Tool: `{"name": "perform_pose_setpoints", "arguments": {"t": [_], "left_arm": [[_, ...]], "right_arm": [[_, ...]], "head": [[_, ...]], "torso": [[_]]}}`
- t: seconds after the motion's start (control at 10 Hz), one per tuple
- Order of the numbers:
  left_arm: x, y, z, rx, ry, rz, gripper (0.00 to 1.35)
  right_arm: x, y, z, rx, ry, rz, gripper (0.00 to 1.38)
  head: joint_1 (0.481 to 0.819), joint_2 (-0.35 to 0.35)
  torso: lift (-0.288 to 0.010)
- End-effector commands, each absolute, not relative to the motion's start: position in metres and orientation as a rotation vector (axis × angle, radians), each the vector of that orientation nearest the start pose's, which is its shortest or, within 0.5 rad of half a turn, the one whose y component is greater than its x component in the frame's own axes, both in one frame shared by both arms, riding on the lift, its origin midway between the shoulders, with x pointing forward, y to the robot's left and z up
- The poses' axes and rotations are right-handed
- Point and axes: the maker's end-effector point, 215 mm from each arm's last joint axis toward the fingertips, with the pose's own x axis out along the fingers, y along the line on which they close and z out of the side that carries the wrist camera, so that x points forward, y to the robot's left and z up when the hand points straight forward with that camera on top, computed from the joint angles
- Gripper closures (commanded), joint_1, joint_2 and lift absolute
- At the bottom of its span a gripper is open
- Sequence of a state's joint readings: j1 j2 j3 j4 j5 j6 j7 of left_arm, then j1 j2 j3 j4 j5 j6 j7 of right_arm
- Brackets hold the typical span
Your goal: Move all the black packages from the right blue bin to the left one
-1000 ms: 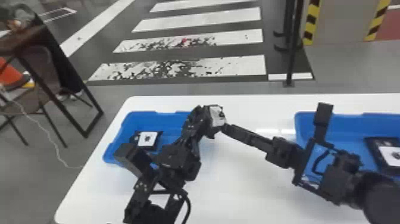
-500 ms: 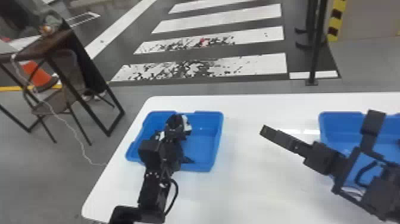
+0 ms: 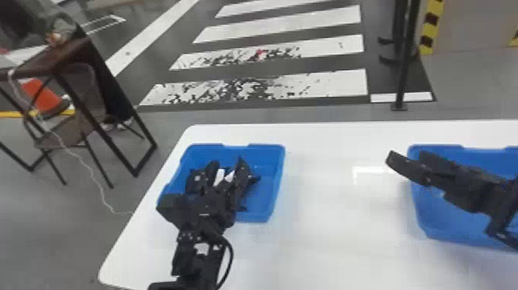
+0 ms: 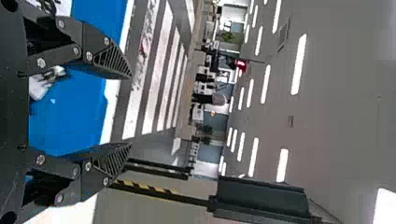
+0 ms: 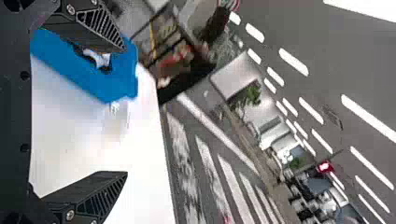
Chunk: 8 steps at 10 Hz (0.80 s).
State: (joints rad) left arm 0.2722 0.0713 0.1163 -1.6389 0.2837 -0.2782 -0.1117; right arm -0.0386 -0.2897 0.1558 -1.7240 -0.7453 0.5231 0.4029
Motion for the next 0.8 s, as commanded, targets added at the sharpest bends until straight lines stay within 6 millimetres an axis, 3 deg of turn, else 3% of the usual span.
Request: {"name": "perform_pose_setpoints", "arguments": {"t": [0.0,0.1,0.2,0.3,0.5,0.7], "left_arm": [[0.485,0.285,-0.332,-0.208,-0.159,-0.002,0.23],[0.477,0.272,-0.324,-0.235,-0.165,-0.029,0.23],[0.469,0.261,-0.318,-0.258,-0.164,-0.052,0.23],[0.463,0.250,-0.318,-0.284,-0.155,-0.078,0.23],[0.457,0.226,-0.319,-0.332,-0.138,-0.131,0.23],[0.457,0.218,-0.318,-0.339,-0.138,-0.145,0.24]], "right_arm": [[0.541,-0.168,-0.353,0.241,0.396,0.505,0.11],[0.542,-0.221,-0.369,0.116,0.480,0.352,0.11],[0.540,-0.260,-0.388,0.042,0.579,0.243,0.11],[0.532,-0.280,-0.410,0.037,0.686,0.182,0.11],[0.516,-0.304,-0.446,0.014,0.886,0.112,0.11],[0.507,-0.309,-0.463,-0.013,0.987,0.086,0.11]], "head": [[0.695,0.250],[0.695,0.179],[0.695,0.142],[0.695,0.064],[0.695,-0.041],[0.695,-0.089]], "torso": [[-0.140],[-0.140],[-0.140],[-0.140],[-0.140],[-0.140]]}}
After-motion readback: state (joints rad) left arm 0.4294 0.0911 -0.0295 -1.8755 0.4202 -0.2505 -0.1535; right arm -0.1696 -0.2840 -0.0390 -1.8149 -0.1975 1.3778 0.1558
